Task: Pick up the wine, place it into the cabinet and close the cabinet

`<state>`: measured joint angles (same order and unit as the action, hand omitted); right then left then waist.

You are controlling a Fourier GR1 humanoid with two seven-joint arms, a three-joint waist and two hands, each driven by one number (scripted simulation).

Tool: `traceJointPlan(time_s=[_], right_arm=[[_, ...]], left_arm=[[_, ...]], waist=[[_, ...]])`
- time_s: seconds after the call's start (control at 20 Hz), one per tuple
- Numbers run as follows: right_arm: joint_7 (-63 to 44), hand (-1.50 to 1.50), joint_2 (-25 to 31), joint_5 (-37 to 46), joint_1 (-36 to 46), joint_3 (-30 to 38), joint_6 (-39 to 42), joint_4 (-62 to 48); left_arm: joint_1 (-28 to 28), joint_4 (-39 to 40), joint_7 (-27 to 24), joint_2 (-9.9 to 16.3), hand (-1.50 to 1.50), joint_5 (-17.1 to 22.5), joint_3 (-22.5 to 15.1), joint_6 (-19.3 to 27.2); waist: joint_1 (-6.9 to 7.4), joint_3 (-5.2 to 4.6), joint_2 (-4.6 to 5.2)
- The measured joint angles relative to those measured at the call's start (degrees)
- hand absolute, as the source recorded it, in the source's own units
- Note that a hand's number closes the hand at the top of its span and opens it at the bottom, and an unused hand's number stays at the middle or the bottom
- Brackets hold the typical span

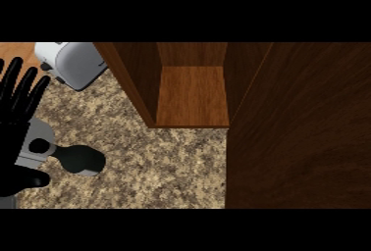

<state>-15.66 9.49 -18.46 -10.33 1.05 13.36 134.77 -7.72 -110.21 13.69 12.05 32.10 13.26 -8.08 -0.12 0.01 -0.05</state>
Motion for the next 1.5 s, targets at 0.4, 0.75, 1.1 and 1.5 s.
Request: traceJointPlan(time_s=[0.4,0.75,1.1,1.5], right_arm=[[-4.9,-1.5,-0.7,-0.4,3.8,0.6,-1.2,0.6],[-5.0,-1.5,-1.1,-0.7,3.9,2.5,0.5,0.5],[-7.3,-1.5,-1.5,-0.6,5.6,2.8,-0.1,0.8],[-5.9,-1.5,-3.3,1.2,5.0,1.4,0.3,0.3]], left_arm=[[2.6,-3.1,0.1,-1.7,-1.5,-1.9,-1.2,0.5],[3.4,-3.5,1.0,-1.4,-1.5,-3.4,-0.4,1.3],[7.8,-3.0,-0.7,-1.3,-1.5,-3.9,2.0,-1.0],[9.8,1.8,-4.3,-0.4,-1.5,-4.4,5.2,-4.9]], waist=[[0.07,0.0,0.0],[0.04,-0.01,0.0],[0.13,-0.01,-0.01],[0.09,-0.01,0.01]])
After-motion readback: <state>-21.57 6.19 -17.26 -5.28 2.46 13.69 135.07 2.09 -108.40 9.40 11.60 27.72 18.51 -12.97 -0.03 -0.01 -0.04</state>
